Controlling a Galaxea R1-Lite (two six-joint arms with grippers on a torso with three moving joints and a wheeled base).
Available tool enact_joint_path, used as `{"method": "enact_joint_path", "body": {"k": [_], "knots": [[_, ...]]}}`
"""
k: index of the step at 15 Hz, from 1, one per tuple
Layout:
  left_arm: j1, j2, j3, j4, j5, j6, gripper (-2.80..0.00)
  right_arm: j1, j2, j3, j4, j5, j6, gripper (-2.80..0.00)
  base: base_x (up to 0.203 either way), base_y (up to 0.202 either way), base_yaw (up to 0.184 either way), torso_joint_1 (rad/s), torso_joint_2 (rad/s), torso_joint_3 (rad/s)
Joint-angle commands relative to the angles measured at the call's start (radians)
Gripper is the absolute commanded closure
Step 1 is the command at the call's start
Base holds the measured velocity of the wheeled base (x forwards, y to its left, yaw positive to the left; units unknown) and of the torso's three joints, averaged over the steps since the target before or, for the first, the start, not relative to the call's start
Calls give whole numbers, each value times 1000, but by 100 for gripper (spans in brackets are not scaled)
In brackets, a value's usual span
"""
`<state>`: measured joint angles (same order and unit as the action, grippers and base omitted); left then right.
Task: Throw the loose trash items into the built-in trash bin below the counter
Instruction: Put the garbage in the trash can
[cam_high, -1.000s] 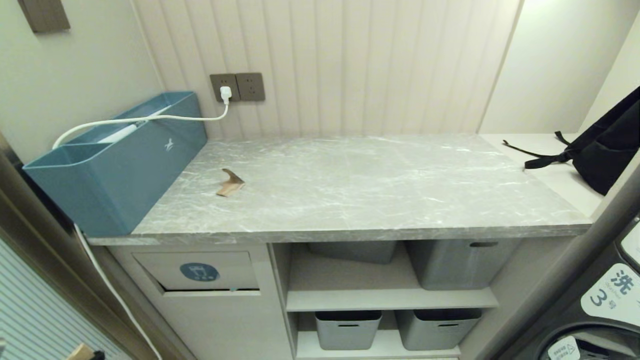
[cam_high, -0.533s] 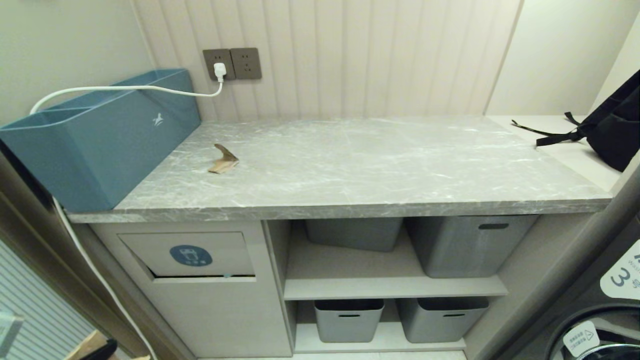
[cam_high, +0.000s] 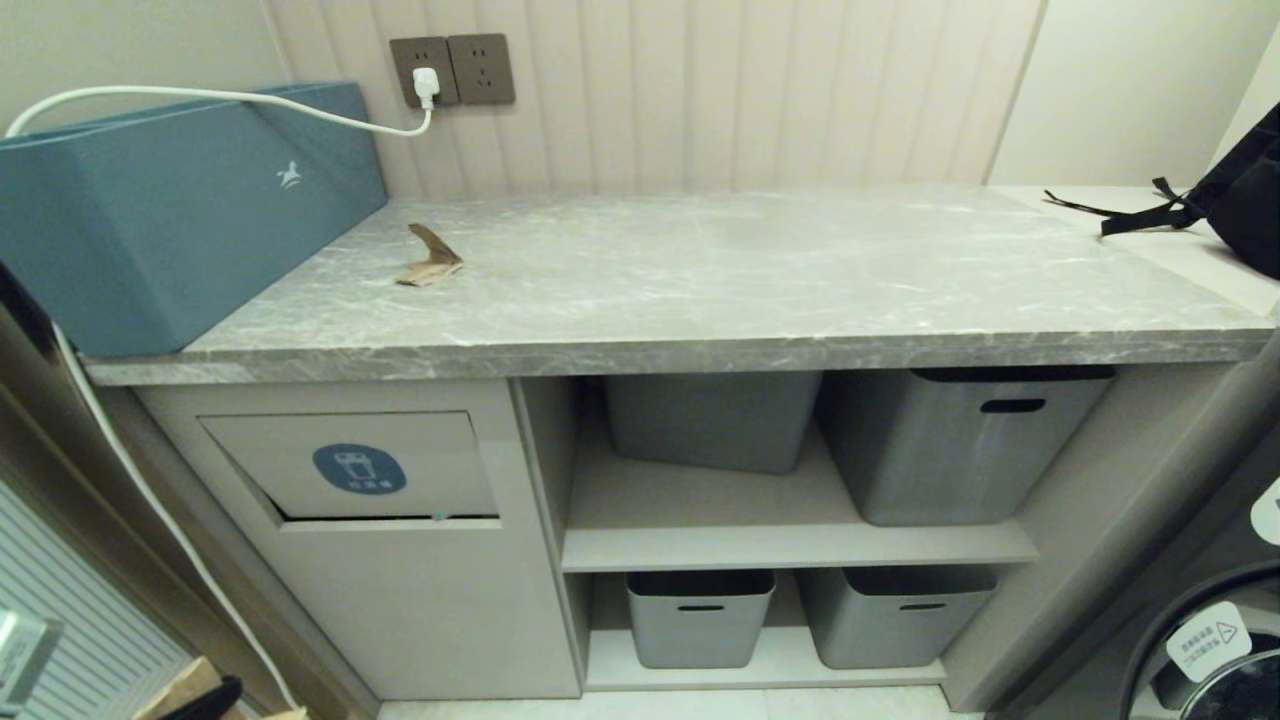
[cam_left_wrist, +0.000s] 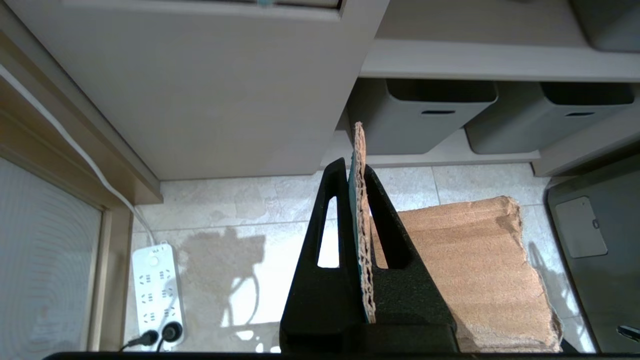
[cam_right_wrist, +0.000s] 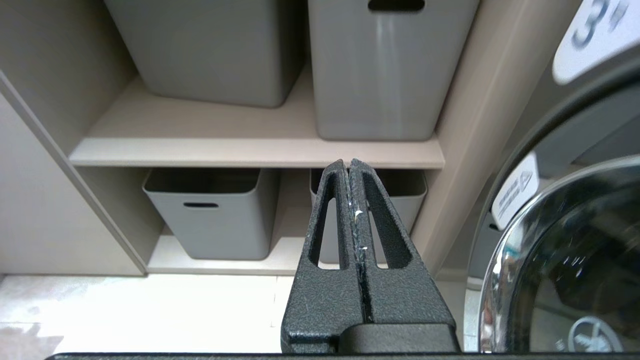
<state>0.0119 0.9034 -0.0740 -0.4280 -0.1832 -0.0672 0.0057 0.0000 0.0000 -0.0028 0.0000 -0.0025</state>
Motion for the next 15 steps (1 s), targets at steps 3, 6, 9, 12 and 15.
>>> {"method": "enact_joint_path", "body": {"k": [3, 6, 9, 12, 15], "knots": [[0, 12, -3, -2, -1, -5, 0, 0, 0, 0, 0, 0, -1, 0, 0, 0, 0, -180, 473, 289], [0, 14, -16, -3, -1, -8, 0, 0, 0, 0, 0, 0, -1, 0, 0, 0, 0, -168, 469, 296], [0, 39, -88, -5, -1, -24, 0, 0, 0, 0, 0, 0, -1, 0, 0, 0, 0, -140, 452, 309], [2, 186, -209, -54, -1, -90, 0, 0, 0, 0, 0, 0, -1, 0, 0, 0, 0, -94, 366, 267], [11, 360, -240, -239, 0, -111, 0, 0, -2, 0, 0, 0, -1, 0, 0, 0, 0, -20, 85, 53]]}}
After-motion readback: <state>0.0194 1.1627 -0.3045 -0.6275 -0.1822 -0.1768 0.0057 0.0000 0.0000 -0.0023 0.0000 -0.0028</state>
